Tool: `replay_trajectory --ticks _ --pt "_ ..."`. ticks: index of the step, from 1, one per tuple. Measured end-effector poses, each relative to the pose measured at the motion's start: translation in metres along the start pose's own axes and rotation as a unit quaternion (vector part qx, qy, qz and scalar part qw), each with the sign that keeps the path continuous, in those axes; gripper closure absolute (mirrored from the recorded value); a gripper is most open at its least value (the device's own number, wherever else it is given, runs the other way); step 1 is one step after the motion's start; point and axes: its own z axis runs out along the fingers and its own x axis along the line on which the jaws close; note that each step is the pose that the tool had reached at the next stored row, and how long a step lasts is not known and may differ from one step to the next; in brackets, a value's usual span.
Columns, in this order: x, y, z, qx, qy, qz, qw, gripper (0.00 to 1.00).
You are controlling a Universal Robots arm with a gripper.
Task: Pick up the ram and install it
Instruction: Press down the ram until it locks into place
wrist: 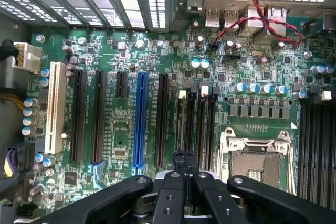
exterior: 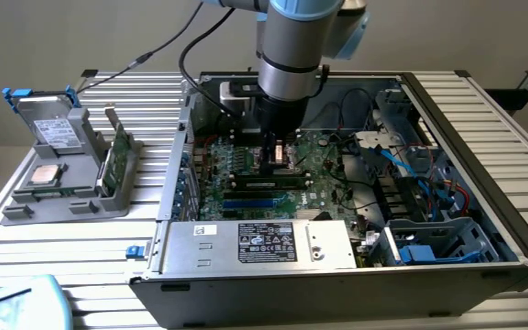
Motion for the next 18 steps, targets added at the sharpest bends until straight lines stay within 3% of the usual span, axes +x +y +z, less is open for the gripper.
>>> replay_trajectory --ticks 7,18 --pt "0.001 -0.0180 -0.0060 -0.0028 -0.0003 -0.002 1.0000 0.89" --pt "0.001 -0.0185 -0.0061 -0.0029 -0.0003 -0.002 1.0000 0.89"
